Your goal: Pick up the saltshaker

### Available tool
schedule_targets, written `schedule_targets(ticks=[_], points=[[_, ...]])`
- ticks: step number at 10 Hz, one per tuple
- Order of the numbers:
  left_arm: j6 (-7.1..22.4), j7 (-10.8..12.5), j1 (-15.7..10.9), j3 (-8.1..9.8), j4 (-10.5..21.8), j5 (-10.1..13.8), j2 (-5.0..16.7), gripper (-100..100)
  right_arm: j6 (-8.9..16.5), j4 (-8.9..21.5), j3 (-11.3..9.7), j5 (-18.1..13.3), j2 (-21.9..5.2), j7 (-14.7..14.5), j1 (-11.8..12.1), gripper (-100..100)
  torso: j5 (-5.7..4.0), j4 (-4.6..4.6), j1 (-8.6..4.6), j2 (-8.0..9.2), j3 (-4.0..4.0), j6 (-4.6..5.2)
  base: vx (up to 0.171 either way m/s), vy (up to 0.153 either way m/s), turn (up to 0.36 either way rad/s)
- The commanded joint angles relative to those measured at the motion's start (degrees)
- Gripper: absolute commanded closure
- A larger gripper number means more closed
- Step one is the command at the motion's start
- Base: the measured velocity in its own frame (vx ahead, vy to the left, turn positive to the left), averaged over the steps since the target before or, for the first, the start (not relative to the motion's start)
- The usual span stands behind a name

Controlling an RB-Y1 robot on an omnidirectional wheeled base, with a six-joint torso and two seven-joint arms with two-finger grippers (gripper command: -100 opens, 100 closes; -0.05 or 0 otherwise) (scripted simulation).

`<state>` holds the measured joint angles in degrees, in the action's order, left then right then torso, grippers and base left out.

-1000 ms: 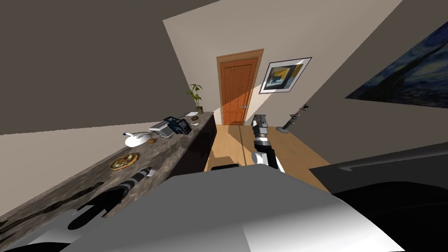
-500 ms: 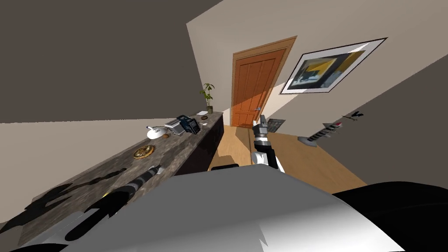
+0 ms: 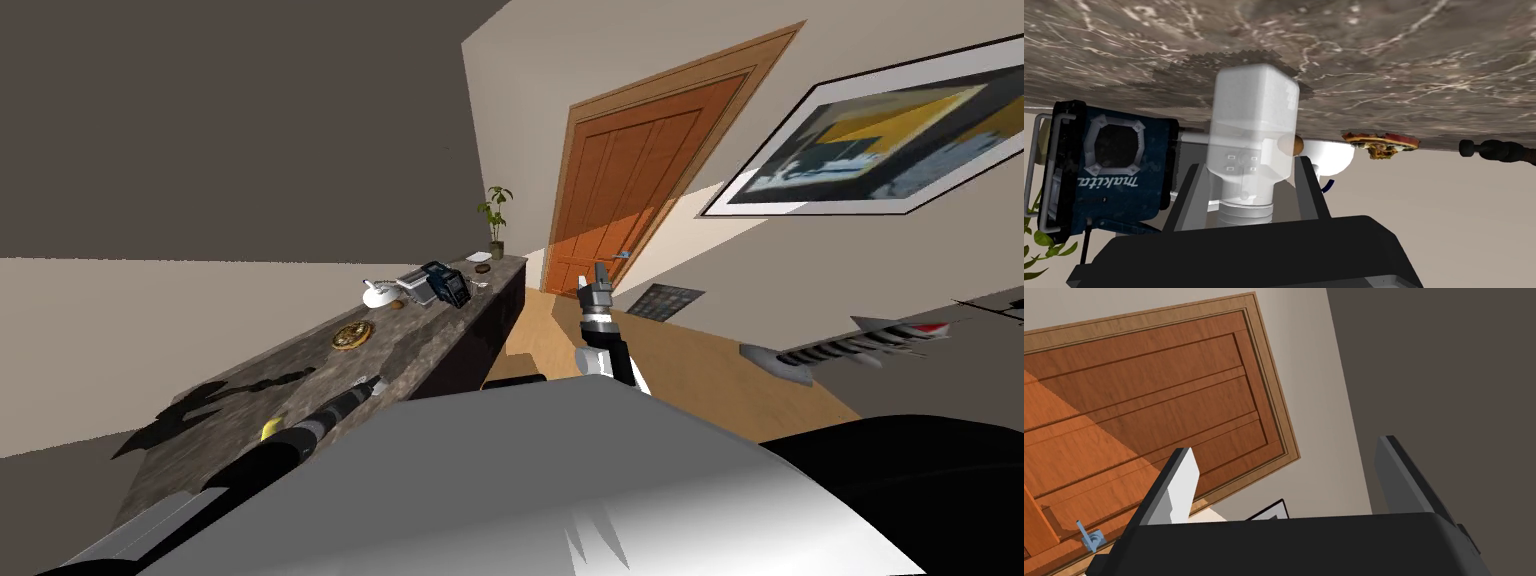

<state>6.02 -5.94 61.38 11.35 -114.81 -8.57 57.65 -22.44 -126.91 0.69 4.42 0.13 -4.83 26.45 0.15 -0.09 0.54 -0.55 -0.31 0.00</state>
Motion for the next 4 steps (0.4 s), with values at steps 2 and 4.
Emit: schedule_targets(ticks=[2,4], points=[[-1.2,-1.1,2.1,0.15,-3.4,-1.3,-0.4,100,0.0,0.0,0.0,0.0,0.0,0.0,0.0,0,0.0,0.01,0.06,0.09,0.05,-0.13,0.126,-0.003,0.283],[-1.2,-1.2,1.4,-0.37,-2.5,-1.4,-0.7,0,0.0,0.0,0.0,0.0,0.0,0.0,0.0,0,0.02,0.06,0.12,0.27,0.15,0.04,0.03,-0.006,0.002]])
